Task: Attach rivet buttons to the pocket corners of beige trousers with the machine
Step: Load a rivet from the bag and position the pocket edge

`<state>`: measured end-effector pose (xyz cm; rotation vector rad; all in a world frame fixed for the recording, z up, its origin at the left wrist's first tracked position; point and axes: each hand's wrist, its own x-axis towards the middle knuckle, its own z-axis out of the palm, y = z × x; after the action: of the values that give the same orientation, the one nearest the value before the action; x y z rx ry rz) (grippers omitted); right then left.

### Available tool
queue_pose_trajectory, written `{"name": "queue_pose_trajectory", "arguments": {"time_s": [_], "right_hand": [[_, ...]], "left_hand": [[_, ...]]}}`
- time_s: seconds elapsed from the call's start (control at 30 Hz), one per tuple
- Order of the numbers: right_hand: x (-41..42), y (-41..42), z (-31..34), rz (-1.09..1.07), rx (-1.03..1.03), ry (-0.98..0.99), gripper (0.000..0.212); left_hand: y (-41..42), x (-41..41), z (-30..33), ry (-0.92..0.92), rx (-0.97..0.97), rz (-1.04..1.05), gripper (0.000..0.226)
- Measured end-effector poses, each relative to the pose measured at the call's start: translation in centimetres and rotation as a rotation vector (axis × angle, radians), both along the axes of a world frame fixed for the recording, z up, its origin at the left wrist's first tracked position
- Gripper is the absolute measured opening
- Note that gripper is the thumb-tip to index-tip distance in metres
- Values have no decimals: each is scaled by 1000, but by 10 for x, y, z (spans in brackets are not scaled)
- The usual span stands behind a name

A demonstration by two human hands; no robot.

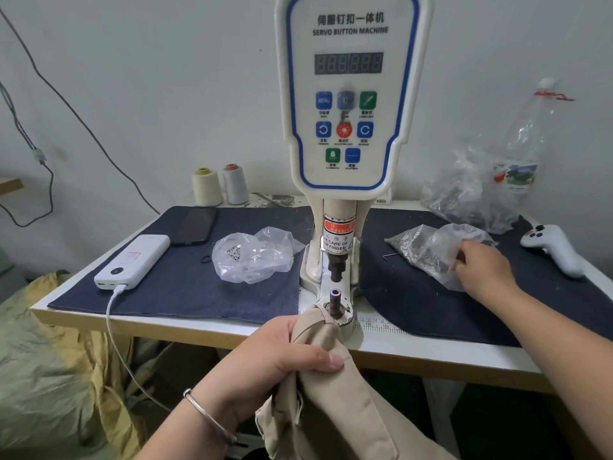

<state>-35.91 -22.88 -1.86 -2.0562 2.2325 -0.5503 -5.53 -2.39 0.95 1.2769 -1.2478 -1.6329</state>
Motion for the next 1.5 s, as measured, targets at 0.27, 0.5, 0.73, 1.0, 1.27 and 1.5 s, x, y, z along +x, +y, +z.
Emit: {"name": "queue_pose_trajectory", "arguments": {"time_s": [0.27,0.5,0.73,1.0,1.27,1.5], "right_hand": [[-1,10,14,96,-32,30,10],[-5,15,16,108,-146,149,10],[-14,31,5,345,-661,152,13],[12,55,23,201,-667,-364,8],[57,86,16,219,-252,-792,15],[91,119,12,372,-54,-891,26]], "left_hand": [[2,0,0,3,43,-6,56],[3,-2,1,13,42,-19,57],[4,-3,0,17,43,-15,56],[1,-7,-4,-4,14,-17,56],[-1,-10,-5,-13,-12,-27,53],[-2,-8,-6,45,-12,-3,50]]}}
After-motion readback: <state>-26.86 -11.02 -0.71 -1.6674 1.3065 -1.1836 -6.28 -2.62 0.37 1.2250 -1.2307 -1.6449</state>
